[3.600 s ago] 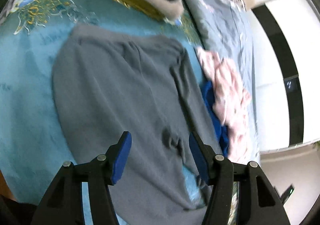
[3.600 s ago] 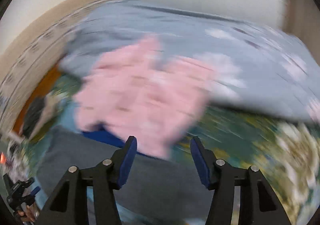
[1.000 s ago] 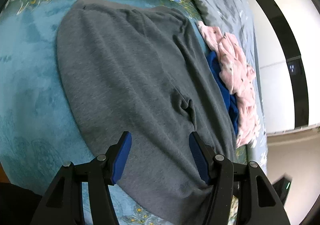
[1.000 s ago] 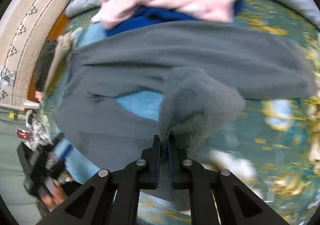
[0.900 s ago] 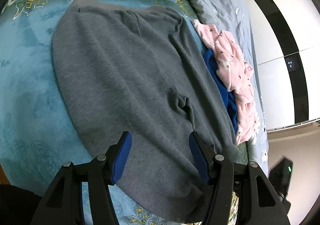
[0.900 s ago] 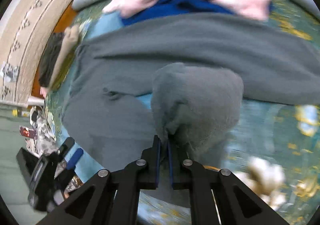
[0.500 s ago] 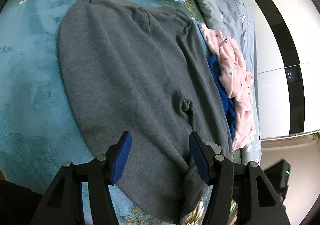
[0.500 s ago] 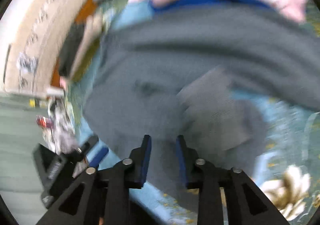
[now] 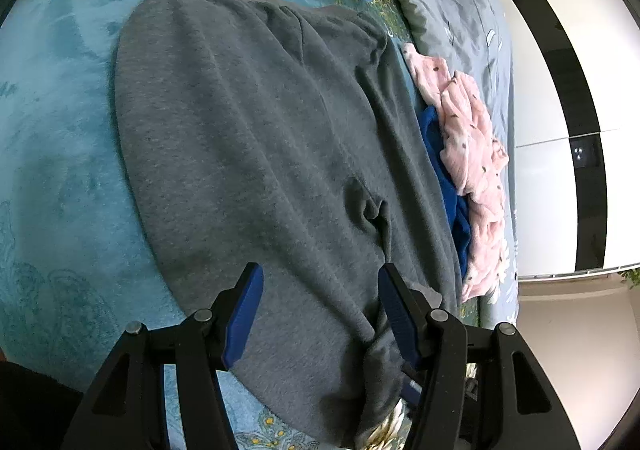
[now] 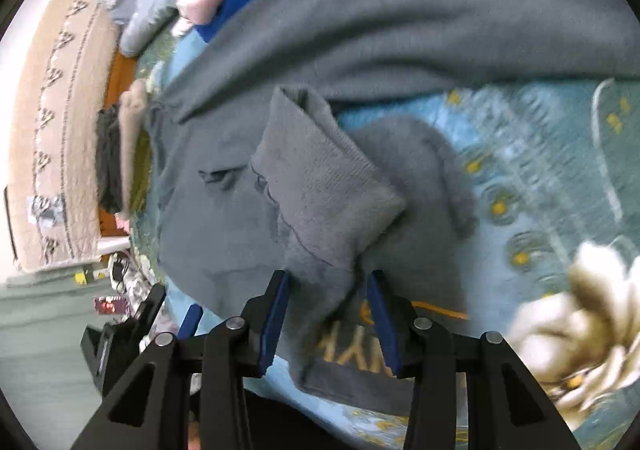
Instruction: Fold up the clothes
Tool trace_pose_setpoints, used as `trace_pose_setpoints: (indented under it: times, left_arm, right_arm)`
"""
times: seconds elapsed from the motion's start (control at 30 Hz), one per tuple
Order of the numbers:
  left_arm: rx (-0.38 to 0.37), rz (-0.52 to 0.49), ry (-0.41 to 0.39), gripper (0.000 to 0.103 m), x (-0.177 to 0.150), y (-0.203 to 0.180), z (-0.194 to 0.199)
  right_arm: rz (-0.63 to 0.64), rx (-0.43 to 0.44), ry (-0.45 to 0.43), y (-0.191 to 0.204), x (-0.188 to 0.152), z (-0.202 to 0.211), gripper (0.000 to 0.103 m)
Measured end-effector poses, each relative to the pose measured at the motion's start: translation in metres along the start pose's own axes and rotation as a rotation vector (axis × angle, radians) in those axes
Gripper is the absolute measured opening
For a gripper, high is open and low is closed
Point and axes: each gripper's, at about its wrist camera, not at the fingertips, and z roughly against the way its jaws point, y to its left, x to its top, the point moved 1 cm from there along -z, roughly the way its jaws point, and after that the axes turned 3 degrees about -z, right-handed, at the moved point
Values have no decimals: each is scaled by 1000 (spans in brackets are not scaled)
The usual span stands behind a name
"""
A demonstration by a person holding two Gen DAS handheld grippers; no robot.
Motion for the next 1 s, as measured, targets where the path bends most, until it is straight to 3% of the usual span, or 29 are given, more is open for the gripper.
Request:
trace_pose_setpoints:
  times: [0.03,0.07,0.1,0.33,0.53,0.67,0.8,1.0]
  left_arm:
    - [-3,2,-2,61,0,0,1]
    - [-6,4,-5,61,0,1,2]
    - [-9,6,-7,61,0,1,2]
    - [-35,20,-14,61,0,3,8]
    - [-47,12,-12,61,-1,0,11]
    - [-48,27,-9,61,1,2,12]
    - [-44,105,-1,61,16,15,14]
    - [49,221,-66,61,72,59,28]
  right_arm:
    - [-15,-8,-4,1,0,-5,43]
    - [-31,-14,-23,1,-1,-4,34]
    - [-45,-20,-43,1,-1,-1,16]
    - [79,-87,-318,-5,-10,105,10]
    - [-8,-277,-555,-85,-38,203,10]
    - [-98,-344,-546,-142,-60,206,10]
    - [-204,-374,-462,-187,-73,172,10]
    - [-253,-371,-388,-208,-79,156,10]
